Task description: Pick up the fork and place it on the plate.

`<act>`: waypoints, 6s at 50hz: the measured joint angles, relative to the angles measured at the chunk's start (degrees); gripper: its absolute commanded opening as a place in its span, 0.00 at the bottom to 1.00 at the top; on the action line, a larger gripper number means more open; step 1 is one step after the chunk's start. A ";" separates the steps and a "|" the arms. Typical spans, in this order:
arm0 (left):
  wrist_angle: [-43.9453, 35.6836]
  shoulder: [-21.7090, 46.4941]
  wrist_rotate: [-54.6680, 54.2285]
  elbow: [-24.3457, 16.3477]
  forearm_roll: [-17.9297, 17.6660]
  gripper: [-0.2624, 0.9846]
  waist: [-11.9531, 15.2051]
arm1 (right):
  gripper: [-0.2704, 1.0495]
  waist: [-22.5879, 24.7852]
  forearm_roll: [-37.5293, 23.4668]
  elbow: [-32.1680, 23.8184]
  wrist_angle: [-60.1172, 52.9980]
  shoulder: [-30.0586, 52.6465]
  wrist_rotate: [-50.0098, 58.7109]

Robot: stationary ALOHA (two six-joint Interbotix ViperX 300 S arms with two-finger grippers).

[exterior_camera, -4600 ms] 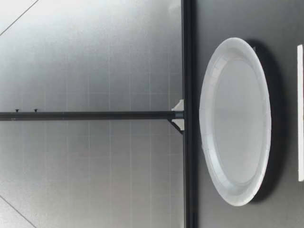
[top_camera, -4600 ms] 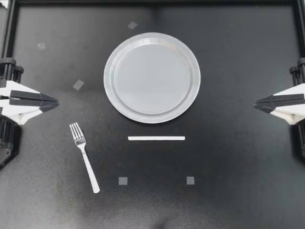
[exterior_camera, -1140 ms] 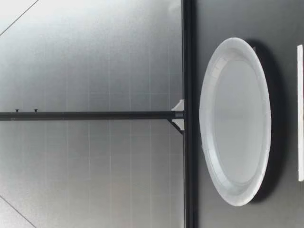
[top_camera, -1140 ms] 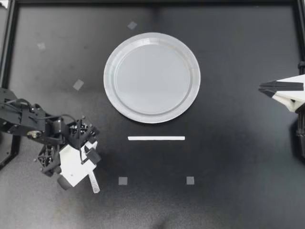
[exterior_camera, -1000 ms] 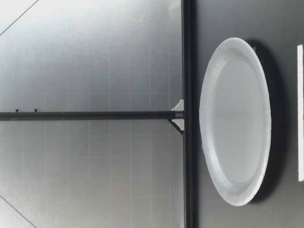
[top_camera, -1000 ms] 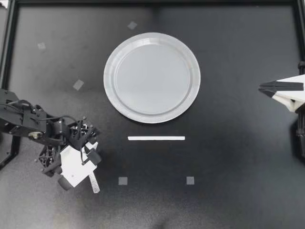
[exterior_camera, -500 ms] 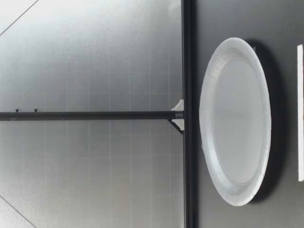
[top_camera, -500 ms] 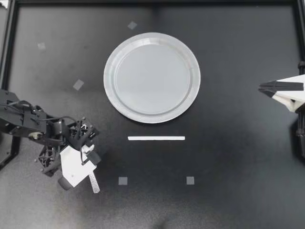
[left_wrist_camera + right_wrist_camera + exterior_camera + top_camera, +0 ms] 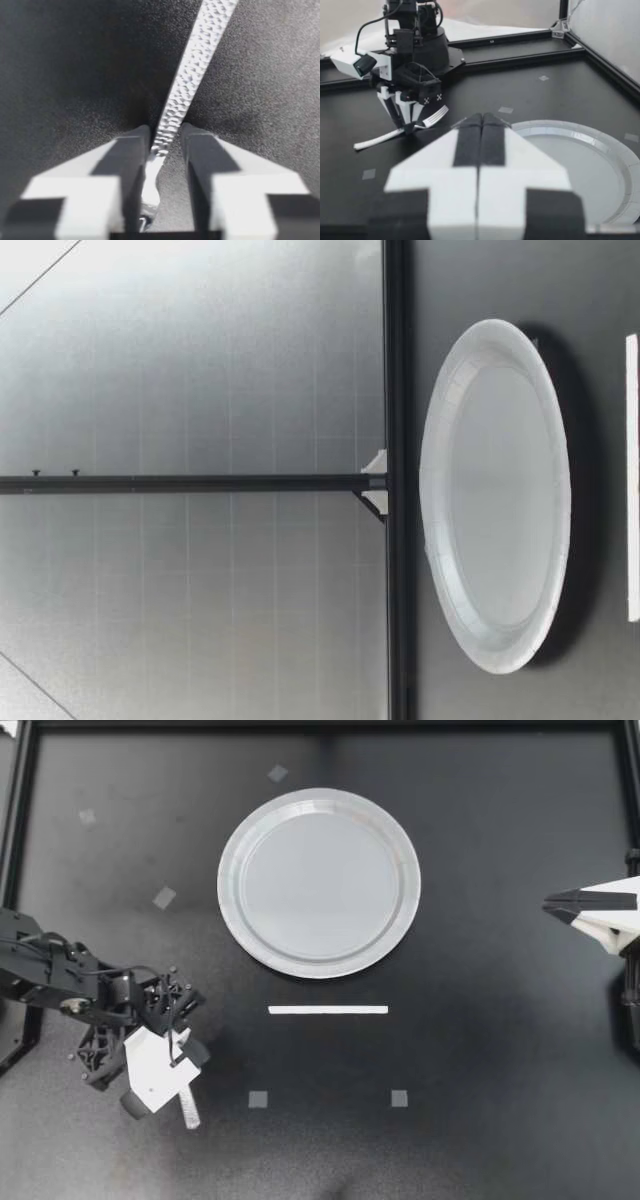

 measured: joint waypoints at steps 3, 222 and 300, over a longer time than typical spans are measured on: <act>0.00 -0.44 0.00 0.00 0.00 0.28 0.00 | 0.13 0.00 0.00 0.00 0.09 0.00 0.00; -49.04 -16.61 -65.74 -2.29 22.59 0.89 1.58 | 0.26 -3.69 39.90 -9.05 30.15 36.21 -24.26; -54.84 -15.03 -65.57 2.11 22.59 0.89 -0.35 | 0.27 -5.62 7.73 -25.66 54.84 55.72 16.70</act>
